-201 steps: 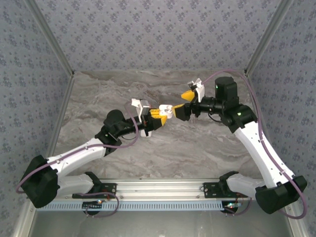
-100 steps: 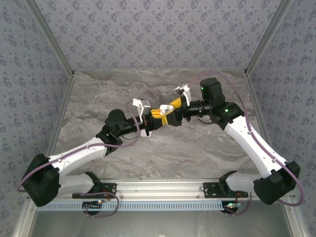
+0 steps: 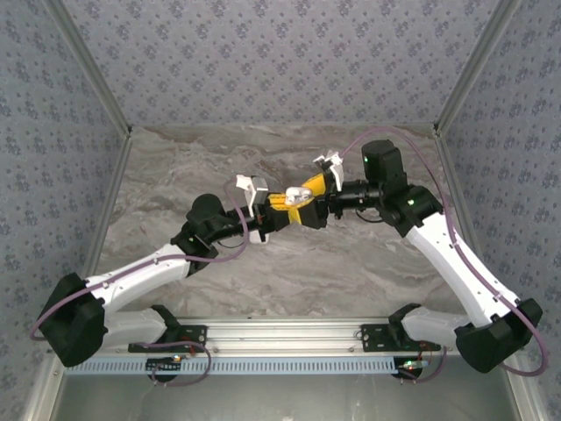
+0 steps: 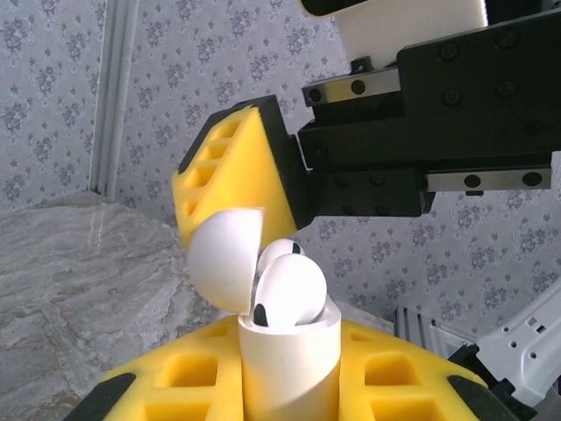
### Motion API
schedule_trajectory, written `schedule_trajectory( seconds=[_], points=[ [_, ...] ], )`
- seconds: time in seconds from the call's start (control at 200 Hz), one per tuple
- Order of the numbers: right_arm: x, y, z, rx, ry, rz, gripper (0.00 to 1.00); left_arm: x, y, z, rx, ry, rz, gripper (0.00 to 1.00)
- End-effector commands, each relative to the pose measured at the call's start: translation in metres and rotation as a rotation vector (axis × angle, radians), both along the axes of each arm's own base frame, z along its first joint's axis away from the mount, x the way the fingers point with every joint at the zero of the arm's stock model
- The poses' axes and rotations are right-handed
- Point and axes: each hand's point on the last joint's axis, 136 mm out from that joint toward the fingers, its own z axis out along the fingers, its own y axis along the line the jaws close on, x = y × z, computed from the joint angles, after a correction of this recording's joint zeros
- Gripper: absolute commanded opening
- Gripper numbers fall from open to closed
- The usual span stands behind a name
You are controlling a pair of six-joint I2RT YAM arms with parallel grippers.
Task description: Insert wireless bluetooth earbuds into charging case
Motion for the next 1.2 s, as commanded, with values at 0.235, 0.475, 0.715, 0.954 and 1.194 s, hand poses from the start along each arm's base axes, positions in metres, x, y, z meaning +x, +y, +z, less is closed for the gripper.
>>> schedule_trajectory(
  seconds=[0.235,0.475,0.715,0.954,1.194],
  points=[
    [-0.008,-0.008,-0.005,-0.030,-0.004,-0.028,1.00,0.002,0.002,0.019,-0.035,-0.041,0.021,0.00],
    [0.036,-0.048,-0.020,-0.188,-0.022,-0.332,1.00,0.008,0.008,-0.009,0.035,0.068,0.072,0.00],
    [0.064,-0.091,-0.024,-0.165,-0.050,-0.590,1.00,0.008,0.032,-0.102,0.215,0.396,0.190,0.00],
    [0.076,-0.111,-0.030,-0.131,-0.033,-0.710,1.00,-0.005,0.077,-0.185,0.247,0.796,0.387,0.00],
    [0.080,-0.109,-0.036,-0.143,-0.016,-0.697,1.00,-0.015,0.109,-0.222,0.228,0.977,0.512,0.00]
  ],
)
